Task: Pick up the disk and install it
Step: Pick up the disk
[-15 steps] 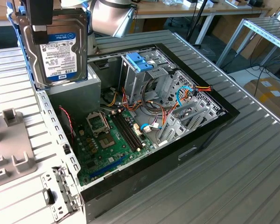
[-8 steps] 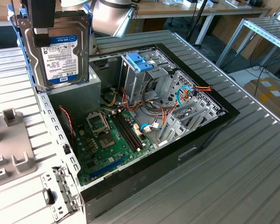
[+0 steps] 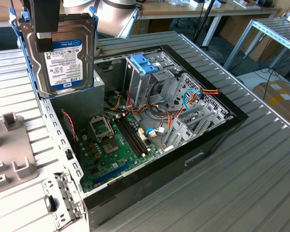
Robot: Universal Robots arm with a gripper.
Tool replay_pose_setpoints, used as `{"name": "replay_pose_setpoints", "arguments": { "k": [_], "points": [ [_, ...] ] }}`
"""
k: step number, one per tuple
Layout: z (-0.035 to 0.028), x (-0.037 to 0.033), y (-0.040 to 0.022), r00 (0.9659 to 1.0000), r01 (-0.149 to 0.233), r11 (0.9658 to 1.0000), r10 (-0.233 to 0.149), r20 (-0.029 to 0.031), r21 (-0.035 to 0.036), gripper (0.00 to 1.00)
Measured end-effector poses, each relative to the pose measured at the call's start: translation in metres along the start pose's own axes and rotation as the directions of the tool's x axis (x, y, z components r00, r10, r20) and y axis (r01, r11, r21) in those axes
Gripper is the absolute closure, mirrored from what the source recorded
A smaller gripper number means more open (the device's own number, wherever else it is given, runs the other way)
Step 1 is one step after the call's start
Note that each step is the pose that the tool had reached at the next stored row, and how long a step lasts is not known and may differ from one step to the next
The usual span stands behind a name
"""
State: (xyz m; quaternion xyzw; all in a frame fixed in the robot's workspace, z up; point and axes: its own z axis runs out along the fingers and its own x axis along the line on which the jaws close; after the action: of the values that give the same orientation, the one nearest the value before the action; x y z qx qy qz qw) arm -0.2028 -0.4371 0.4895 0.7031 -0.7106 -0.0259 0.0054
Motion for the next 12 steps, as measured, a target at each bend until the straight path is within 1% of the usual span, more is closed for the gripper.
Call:
{"name": "replay_pose_setpoints", "arguments": {
  "k": [8, 12],
  "points": [
    [-0.0002, 0.0068, -0.0001, 1.0000, 0.000, 1.0000, 0.000, 0.0000, 0.0000, 0.63],
    [-0.0003, 0.0115, -0.0001, 1.0000, 0.000, 1.0000, 0.000, 0.0000, 0.0000, 0.63]
  ]
}}
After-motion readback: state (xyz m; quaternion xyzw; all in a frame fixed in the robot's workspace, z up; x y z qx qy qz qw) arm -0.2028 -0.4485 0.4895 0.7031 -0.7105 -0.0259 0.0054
